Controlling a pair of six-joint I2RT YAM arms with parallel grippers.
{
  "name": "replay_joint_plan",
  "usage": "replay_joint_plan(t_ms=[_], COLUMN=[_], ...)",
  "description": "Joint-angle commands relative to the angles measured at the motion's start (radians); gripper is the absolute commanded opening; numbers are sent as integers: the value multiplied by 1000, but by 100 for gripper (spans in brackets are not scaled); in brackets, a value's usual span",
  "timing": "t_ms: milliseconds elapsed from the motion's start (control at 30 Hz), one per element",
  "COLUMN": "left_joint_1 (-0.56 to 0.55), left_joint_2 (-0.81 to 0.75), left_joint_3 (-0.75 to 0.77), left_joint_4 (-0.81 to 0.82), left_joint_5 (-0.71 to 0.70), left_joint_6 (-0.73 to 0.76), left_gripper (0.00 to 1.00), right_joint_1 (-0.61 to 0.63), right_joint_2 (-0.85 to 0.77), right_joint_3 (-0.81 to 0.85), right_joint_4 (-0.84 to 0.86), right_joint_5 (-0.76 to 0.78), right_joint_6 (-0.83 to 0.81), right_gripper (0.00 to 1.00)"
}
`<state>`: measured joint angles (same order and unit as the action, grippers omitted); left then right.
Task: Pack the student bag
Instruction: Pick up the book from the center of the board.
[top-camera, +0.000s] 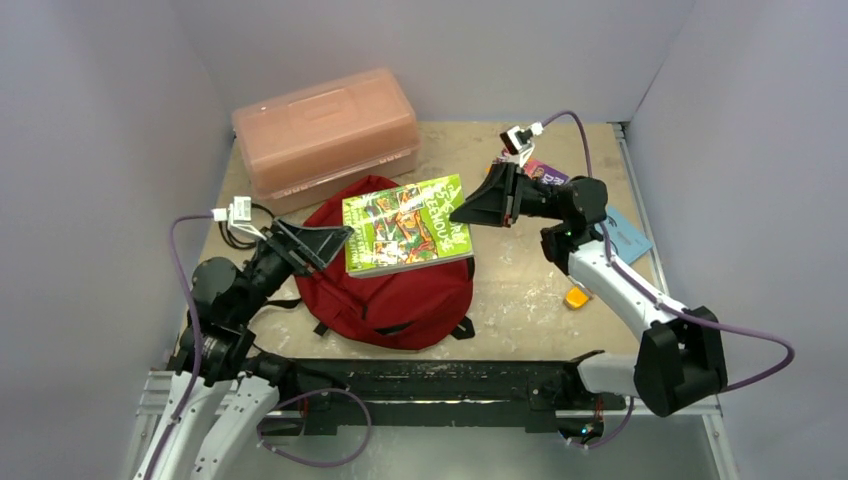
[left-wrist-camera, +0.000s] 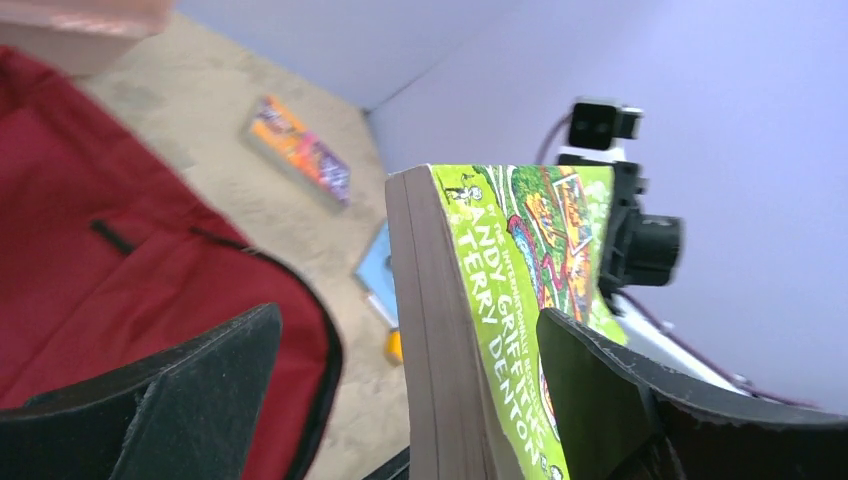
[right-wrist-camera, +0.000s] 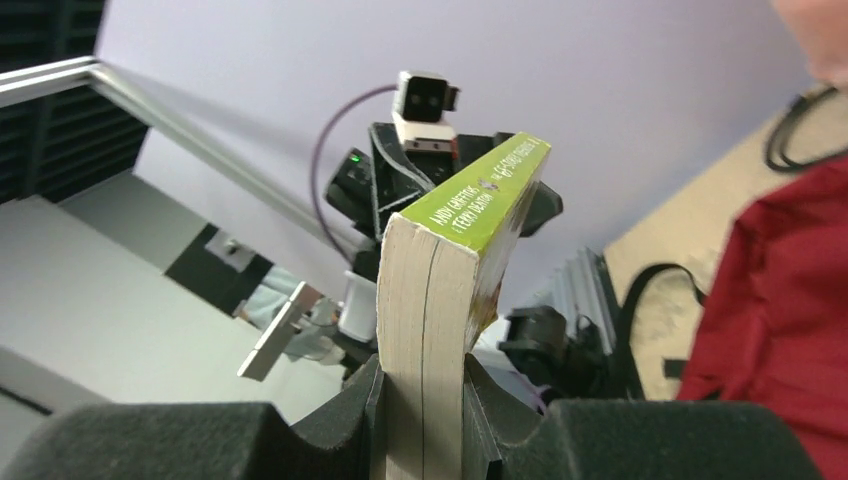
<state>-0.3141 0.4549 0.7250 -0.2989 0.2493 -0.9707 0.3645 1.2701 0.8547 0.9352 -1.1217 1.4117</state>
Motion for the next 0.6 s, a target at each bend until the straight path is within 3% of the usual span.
replay_joint_plan(t_ms=[0, 167, 267, 400, 567], left_joint_1=[7, 7, 7, 7, 7], left_joint_2=[25, 109, 132, 166, 177], left_joint_3=[-6, -6, -31, -33, -62], left_joint_4=[326, 567, 710, 748, 762], left_joint_5=[136, 284, 332, 396, 427], left_joint_6=[-208, -295, -355, -382, -383], left_gripper=[100, 100, 94, 74, 41], right_joint_1=[1, 3, 4, 6, 5], right_joint_2=[31, 140, 169, 151, 111], right_joint_3=[98, 83, 60, 59, 81], right_joint_4=[459, 747, 809, 730, 498], right_joint_5=[24, 77, 95, 77, 44], right_joint_6=[365, 617, 667, 586, 410], right_gripper=[0, 0, 0, 0, 0])
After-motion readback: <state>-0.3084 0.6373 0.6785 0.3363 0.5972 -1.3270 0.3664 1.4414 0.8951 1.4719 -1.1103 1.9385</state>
